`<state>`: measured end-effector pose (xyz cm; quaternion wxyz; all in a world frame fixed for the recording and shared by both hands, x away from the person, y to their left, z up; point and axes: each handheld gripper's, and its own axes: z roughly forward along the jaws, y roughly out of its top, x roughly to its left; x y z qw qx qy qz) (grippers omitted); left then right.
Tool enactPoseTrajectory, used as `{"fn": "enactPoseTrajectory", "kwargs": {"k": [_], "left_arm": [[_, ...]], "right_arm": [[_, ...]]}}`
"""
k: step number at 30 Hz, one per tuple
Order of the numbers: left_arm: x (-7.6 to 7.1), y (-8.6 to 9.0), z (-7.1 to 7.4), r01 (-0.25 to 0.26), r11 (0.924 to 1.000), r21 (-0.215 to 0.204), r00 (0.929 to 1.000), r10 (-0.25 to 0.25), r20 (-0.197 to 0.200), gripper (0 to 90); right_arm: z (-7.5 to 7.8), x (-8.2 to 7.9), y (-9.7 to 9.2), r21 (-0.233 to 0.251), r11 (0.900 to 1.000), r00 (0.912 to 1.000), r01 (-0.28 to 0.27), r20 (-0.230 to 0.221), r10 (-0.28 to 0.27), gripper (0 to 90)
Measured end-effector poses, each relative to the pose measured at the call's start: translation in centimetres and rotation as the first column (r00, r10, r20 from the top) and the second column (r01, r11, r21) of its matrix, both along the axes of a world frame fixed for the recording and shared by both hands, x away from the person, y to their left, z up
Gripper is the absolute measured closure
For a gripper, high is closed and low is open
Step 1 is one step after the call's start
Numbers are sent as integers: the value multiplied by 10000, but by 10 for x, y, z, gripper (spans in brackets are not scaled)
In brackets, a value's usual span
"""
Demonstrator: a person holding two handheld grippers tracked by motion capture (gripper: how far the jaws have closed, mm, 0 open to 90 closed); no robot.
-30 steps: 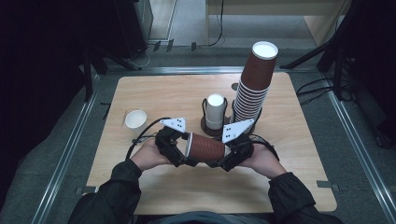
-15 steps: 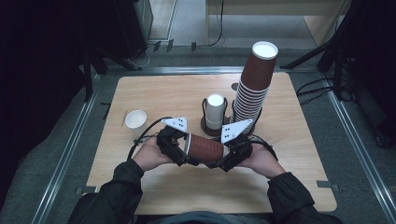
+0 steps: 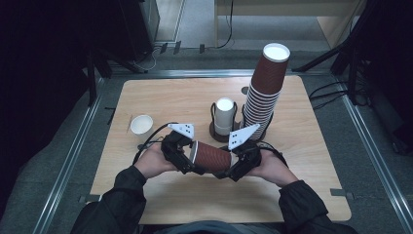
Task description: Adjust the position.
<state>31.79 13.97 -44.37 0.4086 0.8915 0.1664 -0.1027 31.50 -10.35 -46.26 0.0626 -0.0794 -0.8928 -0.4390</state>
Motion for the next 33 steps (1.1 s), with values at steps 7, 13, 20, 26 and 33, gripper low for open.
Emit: {"fn": "enactPoseTrajectory", "kwargs": {"k": [7, 13, 20, 26, 33], "left_arm": [[1, 11, 4, -230, 9991, 368, 9993, 219, 294, 81], [3, 17, 1, -359, 9936, 1070, 9974, 289, 655, 81], [6, 15, -3, -402, 9782, 2036, 9963, 238, 823, 80], [9, 11, -10, -662, 9521, 2987, 9935, 353, 1078, 80], [14, 4, -13, -648, 9413, 3312, 9967, 447, 679, 81]], "right_arm": [[0, 2, -6, -202, 9994, 9996, 266, 123, -263, 167], [-3, 5, -12, -480, 9973, 9982, 557, 240, -546, 167], [-5, 6, -12, -787, 9945, 9975, 685, 254, -667, 167], [-8, 6, -10, -936, 9933, 9974, 670, 329, -642, 167], [-11, 4, -6, -1125, 9919, 9975, 586, 466, -537, 168]]}}
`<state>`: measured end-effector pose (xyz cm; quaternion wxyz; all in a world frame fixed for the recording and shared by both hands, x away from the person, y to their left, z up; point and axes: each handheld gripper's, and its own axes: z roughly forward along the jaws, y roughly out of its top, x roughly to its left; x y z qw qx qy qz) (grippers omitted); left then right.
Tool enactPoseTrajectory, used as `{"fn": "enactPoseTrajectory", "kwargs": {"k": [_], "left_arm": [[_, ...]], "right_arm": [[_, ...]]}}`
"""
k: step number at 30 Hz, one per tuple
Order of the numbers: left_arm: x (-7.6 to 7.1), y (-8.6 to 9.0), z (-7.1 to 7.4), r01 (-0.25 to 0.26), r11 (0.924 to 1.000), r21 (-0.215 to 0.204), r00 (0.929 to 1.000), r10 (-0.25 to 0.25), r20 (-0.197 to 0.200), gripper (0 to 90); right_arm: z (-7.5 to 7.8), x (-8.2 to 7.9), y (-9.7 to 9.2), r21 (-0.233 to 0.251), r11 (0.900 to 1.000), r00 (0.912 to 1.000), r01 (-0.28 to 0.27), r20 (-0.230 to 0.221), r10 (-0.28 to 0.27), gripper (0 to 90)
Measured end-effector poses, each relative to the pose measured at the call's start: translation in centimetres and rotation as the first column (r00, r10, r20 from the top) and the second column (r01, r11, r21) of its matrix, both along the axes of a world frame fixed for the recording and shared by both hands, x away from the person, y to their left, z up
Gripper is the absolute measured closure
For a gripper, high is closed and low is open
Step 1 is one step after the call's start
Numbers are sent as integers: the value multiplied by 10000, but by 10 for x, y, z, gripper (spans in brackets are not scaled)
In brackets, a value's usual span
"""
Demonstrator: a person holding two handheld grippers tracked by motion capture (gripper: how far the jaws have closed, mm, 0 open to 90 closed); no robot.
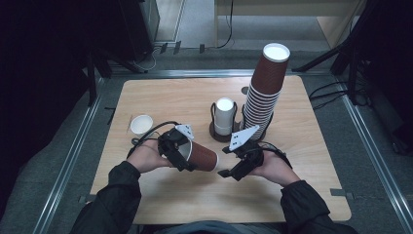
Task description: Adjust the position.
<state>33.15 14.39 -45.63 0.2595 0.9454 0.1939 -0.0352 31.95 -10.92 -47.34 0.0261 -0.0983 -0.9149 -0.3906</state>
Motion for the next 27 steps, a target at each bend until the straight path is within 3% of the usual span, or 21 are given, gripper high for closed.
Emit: {"fn": "enactPoseTrajectory", "kwargs": {"k": [2, 5, 10, 15, 27], "left_arm": [[-1, -3, 0, 100, 9999, 37, 9999, -100, -93, 81], [-2, -8, 1, 288, 9996, 56, 9995, -288, -143, 80], [-7, -15, 5, 451, 9990, 25, 9990, -451, 62, 81], [-11, -21, 9, 758, 9971, -74, 9971, -758, -23, 80], [-14, -30, 9, 1001, 9947, -248, 9947, -1006, -207, 79]], "right_arm": [[-1, 0, 2, -7, 10000, 9999, -47, 167, 47, 168], [-2, -1, 4, -112, 9999, 9999, -81, 62, 82, 168], [-4, -2, 11, -158, 9995, 9994, -267, 216, 271, 168], [-6, -4, 20, -186, 9986, 9982, -486, 354, 492, 168], [-9, -9, 33, -374, 9953, 9946, -891, 493, 909, 173]]}}
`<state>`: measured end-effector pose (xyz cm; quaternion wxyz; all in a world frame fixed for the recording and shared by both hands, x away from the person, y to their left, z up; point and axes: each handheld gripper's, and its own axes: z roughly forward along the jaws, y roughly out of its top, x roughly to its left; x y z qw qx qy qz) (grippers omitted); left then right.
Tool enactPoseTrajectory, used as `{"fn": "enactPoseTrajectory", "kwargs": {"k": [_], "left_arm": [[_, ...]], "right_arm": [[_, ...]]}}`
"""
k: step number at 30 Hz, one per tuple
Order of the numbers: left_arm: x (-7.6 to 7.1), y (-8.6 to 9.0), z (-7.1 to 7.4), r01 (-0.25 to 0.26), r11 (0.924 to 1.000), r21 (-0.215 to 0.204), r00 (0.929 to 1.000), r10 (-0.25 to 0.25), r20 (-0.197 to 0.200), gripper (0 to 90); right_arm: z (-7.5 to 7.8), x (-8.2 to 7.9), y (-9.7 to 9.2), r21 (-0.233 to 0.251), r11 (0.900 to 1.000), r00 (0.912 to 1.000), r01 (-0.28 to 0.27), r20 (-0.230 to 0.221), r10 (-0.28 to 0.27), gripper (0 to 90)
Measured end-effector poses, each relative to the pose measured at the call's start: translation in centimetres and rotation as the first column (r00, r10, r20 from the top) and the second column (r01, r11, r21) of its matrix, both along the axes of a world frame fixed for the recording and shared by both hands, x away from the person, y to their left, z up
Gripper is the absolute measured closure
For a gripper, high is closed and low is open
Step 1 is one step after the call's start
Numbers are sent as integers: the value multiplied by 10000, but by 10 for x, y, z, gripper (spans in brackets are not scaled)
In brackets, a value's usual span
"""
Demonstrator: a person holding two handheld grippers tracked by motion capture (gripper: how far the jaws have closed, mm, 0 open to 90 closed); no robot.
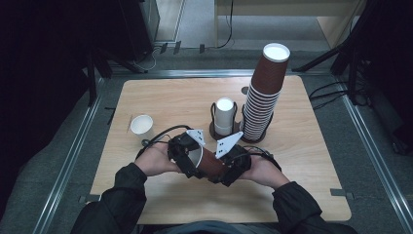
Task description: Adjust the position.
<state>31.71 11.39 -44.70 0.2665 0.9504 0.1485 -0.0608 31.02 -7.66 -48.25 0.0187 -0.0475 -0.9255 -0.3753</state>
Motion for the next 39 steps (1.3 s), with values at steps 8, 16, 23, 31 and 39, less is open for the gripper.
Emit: {"fn": "enactPoseTrajectory", "kwargs": {"k": [8, 16, 23, 31, 39], "left_arm": [[-2, -2, 0, 71, 10000, 46, 9999, -71, 120, 79], [-5, 0, 1, 12, 9994, -360, 9971, 15, 759, 0], [-3, 10, 3, -126, 9952, -973, 9959, 213, 884, 0], [-3, 25, 1, -411, 9814, -1874, 9953, 568, 790, 0], [-5, 31, -1, -1085, 9391, -3260, 9901, 1316, 494, 0]], "right_arm": [[1, -2, 2, -143, 9997, 9991, -197, 375, 202, 215], [2, -1, -1, -189, 9998, 9988, -108, 475, 117, 215], [6, 3, -10, 16, 9998, 9989, 174, 426, -174, 214], [11, 5, -22, 333, 9989, 9990, 344, 275, -353, 212], [12, 7, -28, 737, 9962, 9988, 460, 132, -471, 212]]}}
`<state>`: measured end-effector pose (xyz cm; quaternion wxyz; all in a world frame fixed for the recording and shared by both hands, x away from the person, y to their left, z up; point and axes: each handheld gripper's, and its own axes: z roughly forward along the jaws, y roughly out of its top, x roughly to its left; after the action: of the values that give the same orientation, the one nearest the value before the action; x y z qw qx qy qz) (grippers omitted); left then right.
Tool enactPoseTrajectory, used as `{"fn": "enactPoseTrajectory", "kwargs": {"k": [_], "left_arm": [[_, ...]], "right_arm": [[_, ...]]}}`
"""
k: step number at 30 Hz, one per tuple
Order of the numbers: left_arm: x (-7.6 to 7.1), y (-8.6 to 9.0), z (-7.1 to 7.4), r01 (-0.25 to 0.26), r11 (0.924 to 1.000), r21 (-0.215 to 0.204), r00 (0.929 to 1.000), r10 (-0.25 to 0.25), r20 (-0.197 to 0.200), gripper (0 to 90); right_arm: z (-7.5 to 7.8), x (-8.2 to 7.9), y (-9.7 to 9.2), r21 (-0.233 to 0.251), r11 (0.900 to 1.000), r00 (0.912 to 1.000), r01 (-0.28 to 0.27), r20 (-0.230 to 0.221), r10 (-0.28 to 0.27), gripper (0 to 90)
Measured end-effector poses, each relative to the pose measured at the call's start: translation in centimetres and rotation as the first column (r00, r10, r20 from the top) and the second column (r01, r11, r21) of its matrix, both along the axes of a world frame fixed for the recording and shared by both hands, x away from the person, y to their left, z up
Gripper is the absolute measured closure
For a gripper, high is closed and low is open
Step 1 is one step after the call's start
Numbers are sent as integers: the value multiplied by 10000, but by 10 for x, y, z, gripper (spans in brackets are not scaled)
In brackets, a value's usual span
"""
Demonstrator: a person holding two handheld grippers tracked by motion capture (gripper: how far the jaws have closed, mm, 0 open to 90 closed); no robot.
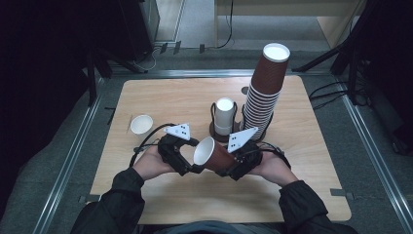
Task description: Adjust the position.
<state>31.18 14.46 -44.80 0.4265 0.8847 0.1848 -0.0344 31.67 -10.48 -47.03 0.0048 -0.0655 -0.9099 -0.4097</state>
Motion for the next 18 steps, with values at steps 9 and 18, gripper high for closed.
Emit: {"fn": "enactPoseTrajectory", "kwargs": {"k": [9, 18], "left_arm": [[-1, -13, -1, -69, 9996, -266, 9999, 72, 139, 0], [-1, -15, 1, -259, 9979, -590, 9995, 268, 141, 38]], "right_arm": [[-1, 0, 2, 336, 9994, 9999, -15, -158, 20, 212], [-3, 0, 8, 556, 9984, 9996, -90, -254, 104, 212]]}}
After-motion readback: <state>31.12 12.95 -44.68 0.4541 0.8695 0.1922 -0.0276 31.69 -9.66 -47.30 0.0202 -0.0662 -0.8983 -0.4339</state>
